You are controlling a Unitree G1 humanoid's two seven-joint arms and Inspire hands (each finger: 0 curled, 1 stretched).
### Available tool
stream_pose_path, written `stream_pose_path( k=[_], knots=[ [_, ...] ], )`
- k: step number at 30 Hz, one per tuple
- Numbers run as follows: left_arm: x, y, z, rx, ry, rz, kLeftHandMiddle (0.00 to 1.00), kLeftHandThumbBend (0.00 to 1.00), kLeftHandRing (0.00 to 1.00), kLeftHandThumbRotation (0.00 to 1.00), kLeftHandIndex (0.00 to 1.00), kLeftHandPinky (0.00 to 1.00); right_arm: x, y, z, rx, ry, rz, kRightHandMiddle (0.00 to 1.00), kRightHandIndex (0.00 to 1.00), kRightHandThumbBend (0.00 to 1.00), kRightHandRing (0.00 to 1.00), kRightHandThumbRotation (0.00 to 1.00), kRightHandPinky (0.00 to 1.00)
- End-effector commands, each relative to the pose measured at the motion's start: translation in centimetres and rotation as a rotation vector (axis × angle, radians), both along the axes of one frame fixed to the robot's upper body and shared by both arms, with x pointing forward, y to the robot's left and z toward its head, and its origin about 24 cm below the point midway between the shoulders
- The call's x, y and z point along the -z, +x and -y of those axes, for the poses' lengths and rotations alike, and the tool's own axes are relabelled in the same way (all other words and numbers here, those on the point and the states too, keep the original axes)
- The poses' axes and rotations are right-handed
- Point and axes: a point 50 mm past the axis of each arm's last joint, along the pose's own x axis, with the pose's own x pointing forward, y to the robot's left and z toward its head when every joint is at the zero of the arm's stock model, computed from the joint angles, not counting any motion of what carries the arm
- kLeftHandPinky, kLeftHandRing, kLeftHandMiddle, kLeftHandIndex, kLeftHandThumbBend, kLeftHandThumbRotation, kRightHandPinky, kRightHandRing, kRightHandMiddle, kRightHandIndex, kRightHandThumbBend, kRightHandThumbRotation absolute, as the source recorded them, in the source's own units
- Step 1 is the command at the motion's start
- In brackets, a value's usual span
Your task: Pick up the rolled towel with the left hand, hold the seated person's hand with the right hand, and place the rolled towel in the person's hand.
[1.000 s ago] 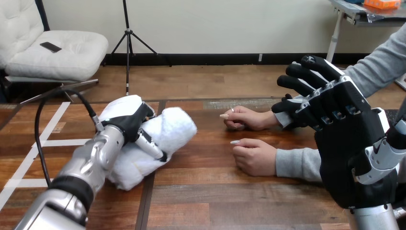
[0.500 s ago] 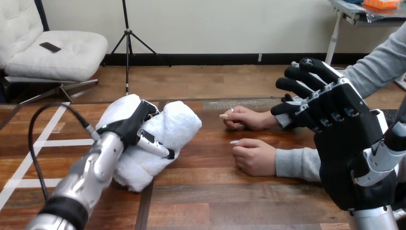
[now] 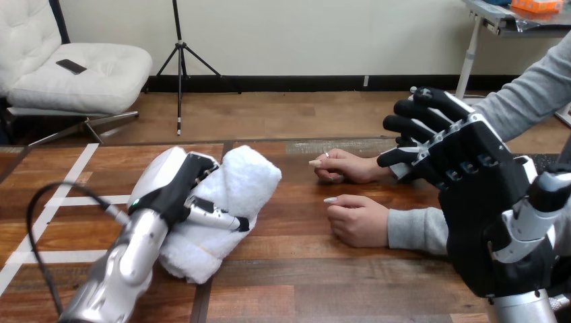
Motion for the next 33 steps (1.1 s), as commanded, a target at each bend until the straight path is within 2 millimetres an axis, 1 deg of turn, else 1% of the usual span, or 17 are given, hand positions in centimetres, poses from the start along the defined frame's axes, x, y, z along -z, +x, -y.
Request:
stream_pose_path(
  k=[1, 11, 14, 15, 16, 20, 25, 33],
  knots=[
    [-6.1, -0.5, -0.5, 0.007, -0.157, 0.289, 0.39, 0.59, 0.32, 0.00, 0.44, 0.27, -0.2, 1.2, 0.6, 0.022, -0.071, 0.028, 0.78, 0.78, 0.83, 0.78, 1.00, 0.60],
    [-6.6, -2.6, -0.8, -0.006, -0.251, 0.371, 0.38, 0.59, 0.31, 0.00, 0.43, 0.25, 0.5, 2.1, 0.9, 0.007, -0.187, 0.016, 0.80, 0.81, 0.77, 0.81, 1.00, 0.64],
    [-6.8, -3.1, -0.8, -0.003, -0.274, 0.388, 0.38, 0.59, 0.30, 0.00, 0.43, 0.24, 0.7, 2.2, 1.0, 0.009, -0.211, 0.011, 0.81, 0.82, 0.77, 0.82, 1.00, 0.66],
    [-6.8, -3.3, -0.8, -0.001, -0.282, 0.397, 0.38, 0.58, 0.30, 0.00, 0.43, 0.24, 0.8, 2.4, 1.1, 0.013, -0.232, 0.005, 0.81, 0.82, 0.74, 0.83, 1.00, 0.69],
    [-6.8, -3.5, -0.8, 0.000, -0.289, 0.404, 0.38, 0.58, 0.30, 0.00, 0.43, 0.24, 0.9, 2.5, 1.2, 0.017, -0.248, 0.000, 0.82, 0.83, 0.77, 0.84, 1.00, 0.72],
    [-7.0, -4.5, -0.9, -0.014, -0.328, 0.437, 0.38, 0.59, 0.31, 0.00, 0.43, 0.24, 1.3, 3.1, 1.6, 0.032, -0.310, -0.010, 0.82, 0.83, 0.80, 0.85, 1.00, 0.75],
    [-7.0, -5.4, -0.8, -0.021, -0.370, 0.461, 0.38, 0.59, 0.31, 0.00, 0.43, 0.25, 1.6, 3.7, 2.0, 0.024, -0.331, -0.018, 0.84, 0.84, 0.79, 0.86, 1.00, 0.79],
    [-7.1, -7.0, -0.7, -0.034, -0.386, 0.497, 0.37, 0.60, 0.30, 0.00, 0.42, 0.25, 1.9, 4.7, 2.8, 0.047, -0.405, -0.040, 0.85, 0.84, 0.84, 0.87, 1.00, 0.81]
  ],
)
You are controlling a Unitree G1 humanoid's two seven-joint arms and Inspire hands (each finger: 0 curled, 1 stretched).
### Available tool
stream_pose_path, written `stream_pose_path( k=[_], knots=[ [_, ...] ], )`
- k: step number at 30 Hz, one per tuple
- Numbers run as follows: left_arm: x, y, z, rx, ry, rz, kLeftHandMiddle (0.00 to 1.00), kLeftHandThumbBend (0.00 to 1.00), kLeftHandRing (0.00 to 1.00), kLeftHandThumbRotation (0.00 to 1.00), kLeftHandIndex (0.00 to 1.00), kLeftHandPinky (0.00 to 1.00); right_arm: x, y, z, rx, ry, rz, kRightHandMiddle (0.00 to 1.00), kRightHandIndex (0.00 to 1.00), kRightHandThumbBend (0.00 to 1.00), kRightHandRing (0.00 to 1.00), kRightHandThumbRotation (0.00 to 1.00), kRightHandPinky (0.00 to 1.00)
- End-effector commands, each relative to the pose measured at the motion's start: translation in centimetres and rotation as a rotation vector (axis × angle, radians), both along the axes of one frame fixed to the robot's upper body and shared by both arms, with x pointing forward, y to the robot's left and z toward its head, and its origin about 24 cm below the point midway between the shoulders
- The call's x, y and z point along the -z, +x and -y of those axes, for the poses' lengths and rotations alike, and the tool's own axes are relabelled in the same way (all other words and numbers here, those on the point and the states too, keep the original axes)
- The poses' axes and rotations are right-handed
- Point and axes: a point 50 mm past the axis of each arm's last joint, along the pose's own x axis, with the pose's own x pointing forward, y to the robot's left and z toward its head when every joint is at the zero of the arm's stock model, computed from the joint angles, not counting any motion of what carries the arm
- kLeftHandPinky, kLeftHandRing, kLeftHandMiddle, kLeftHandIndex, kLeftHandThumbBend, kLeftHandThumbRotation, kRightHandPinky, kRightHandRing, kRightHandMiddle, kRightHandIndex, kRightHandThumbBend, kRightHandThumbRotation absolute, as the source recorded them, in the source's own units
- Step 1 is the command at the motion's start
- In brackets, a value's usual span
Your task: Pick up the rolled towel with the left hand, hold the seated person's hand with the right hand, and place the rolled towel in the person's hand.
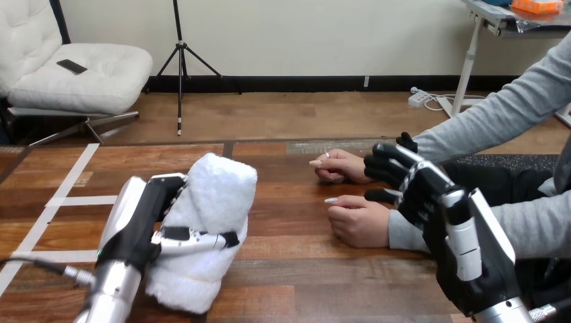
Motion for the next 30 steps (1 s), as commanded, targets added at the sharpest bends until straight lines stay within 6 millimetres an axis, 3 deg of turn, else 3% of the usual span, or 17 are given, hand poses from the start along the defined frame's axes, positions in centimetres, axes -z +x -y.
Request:
stream_pose_path(
  k=[1, 15, 30],
  knots=[
    [-7.3, -0.3, 0.8, 0.007, -0.119, 0.406, 0.37, 0.60, 0.30, 0.00, 0.42, 0.25, -3.0, 3.5, 1.3, 0.006, -0.122, 0.174, 0.85, 0.84, 0.85, 0.86, 1.00, 0.81],
    [-7.0, -2.2, 1.3, 0.022, -0.227, 0.425, 0.37, 0.59, 0.30, 0.00, 0.41, 0.26, -2.6, 4.9, 2.3, 0.033, -0.211, 0.162, 0.83, 0.81, 0.88, 0.84, 1.00, 0.80],
    [-6.9, -2.8, 1.7, 0.051, -0.303, 0.472, 0.35, 0.59, 0.29, 0.00, 0.41, 0.25, -2.8, 6.3, 3.3, 0.026, -0.286, 0.184, 0.83, 0.82, 0.87, 0.85, 1.00, 0.81]
  ],
)
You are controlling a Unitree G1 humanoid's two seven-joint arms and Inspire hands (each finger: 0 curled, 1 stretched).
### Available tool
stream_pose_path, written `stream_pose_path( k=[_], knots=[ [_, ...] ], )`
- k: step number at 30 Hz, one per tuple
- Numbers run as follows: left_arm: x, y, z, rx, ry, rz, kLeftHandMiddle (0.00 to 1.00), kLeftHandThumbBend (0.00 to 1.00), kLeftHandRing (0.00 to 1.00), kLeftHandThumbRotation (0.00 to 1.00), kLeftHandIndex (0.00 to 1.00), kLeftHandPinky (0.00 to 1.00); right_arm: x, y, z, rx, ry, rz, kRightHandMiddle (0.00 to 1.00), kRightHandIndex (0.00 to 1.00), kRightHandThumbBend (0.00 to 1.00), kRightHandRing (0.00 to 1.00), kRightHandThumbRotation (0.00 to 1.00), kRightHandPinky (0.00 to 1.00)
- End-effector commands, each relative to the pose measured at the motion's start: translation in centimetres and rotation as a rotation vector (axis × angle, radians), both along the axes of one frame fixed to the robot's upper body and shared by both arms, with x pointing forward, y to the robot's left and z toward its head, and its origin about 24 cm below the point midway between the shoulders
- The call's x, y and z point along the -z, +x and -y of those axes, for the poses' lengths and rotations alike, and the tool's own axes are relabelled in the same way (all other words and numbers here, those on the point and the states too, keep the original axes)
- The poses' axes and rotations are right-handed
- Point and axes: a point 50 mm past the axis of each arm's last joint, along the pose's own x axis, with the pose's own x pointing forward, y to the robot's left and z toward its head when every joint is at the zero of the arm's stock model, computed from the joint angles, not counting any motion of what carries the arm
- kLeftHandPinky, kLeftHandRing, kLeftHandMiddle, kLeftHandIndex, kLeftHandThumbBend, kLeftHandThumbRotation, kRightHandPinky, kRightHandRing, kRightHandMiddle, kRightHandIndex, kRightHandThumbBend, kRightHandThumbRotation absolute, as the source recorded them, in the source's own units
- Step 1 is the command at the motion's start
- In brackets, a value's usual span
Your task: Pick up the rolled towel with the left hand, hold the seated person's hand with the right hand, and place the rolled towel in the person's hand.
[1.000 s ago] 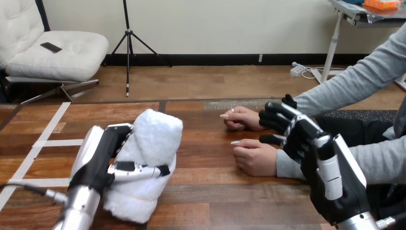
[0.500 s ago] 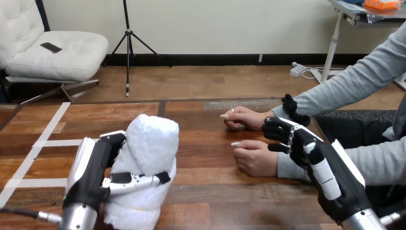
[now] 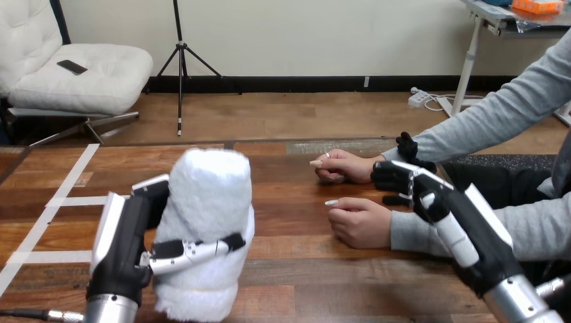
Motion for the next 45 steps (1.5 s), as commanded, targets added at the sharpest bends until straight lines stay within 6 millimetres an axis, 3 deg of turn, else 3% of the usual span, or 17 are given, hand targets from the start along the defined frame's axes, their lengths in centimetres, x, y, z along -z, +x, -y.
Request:
stream_pose_path(
  k=[1, 11, 29, 45],
  knots=[
    [-4.8, 1.1, 0.5, 0.027, -0.059, 0.270, 0.35, 0.59, 0.29, 0.00, 0.41, 0.25, -3.9, 2.7, 0.6, -0.005, -0.054, 0.192, 0.83, 0.82, 0.87, 0.85, 1.00, 0.81],
    [-4.8, 1.0, 0.6, 0.048, -0.073, 0.289, 0.36, 0.58, 0.30, 0.00, 0.41, 0.25, -4.6, 3.5, 1.2, -0.018, -0.116, 0.242, 0.84, 0.82, 0.84, 0.85, 0.99, 0.81],
    [-4.8, 1.1, 0.8, 0.067, -0.096, 0.305, 0.37, 0.58, 0.31, 0.00, 0.41, 0.26, -5.7, 5.1, 1.9, -0.037, -0.213, 0.259, 0.86, 0.84, 0.98, 0.85, 0.92, 0.79],
    [-4.9, 1.2, 1.1, 0.092, -0.121, 0.306, 0.38, 0.58, 0.32, 0.00, 0.41, 0.28, -5.7, 6.2, 2.3, -0.051, -0.315, 0.200, 0.88, 0.85, 1.00, 0.87, 0.74, 0.80]
  ],
)
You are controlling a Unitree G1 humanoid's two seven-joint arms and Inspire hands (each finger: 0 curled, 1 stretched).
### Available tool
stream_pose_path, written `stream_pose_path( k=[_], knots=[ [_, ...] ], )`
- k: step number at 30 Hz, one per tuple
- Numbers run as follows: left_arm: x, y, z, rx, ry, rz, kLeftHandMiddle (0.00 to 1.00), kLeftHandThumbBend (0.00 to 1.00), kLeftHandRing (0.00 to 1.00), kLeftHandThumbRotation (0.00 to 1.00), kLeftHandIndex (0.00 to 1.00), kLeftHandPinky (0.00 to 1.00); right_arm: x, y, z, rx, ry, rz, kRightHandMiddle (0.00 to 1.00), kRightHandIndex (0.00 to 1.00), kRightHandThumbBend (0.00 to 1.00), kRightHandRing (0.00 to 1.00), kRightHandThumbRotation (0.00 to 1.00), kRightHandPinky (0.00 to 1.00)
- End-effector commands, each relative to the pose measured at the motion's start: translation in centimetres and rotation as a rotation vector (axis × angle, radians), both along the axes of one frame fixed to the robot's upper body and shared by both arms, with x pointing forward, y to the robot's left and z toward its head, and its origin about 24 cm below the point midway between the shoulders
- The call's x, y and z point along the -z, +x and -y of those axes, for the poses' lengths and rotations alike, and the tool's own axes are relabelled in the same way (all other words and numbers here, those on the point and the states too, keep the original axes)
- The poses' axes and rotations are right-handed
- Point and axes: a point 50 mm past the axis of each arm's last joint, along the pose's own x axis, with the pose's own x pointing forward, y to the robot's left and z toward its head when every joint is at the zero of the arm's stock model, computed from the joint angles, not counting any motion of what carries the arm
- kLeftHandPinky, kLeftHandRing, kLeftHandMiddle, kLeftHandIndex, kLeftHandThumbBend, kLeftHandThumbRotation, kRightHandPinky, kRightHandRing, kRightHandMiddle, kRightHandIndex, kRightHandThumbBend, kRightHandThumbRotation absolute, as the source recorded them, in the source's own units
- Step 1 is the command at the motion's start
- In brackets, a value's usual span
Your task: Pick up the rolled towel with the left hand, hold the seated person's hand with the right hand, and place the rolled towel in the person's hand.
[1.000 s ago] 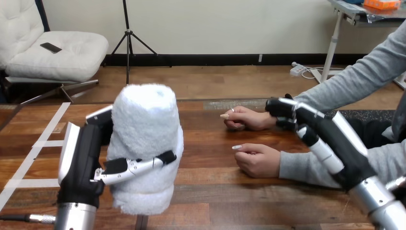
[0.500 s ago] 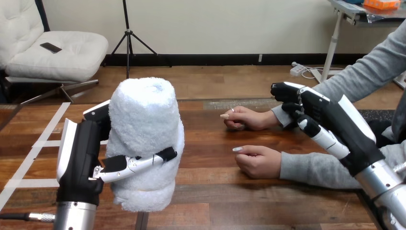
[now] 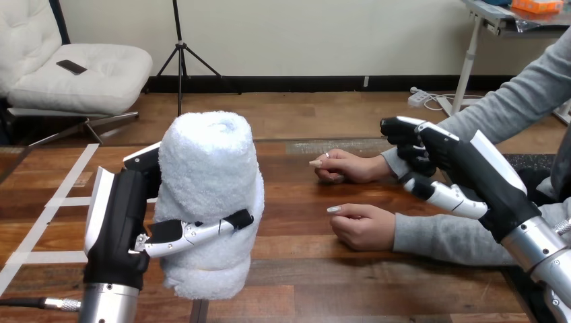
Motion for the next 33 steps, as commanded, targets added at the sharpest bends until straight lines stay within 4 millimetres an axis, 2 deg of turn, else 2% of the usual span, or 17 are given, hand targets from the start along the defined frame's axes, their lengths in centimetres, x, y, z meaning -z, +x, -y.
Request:
stream_pose_path(
  k=[1, 33],
  knots=[
    [-2.7, 1.2, 0.4, 0.019, -0.040, 0.143, 0.38, 0.58, 0.32, 0.00, 0.41, 0.28, -2.4, 1.8, -0.1, -0.009, -0.045, 0.071, 0.88, 0.85, 1.00, 0.87, 0.74, 0.80],
    [-2.9, 1.1, 0.4, 0.053, -0.053, 0.143, 0.36, 0.57, 0.30, 0.00, 0.40, 0.25, -0.1, 3.7, 0.2, 0.017, -0.268, -0.110, 0.89, 0.87, 1.00, 0.87, 0.64, 0.79]
  ],
)
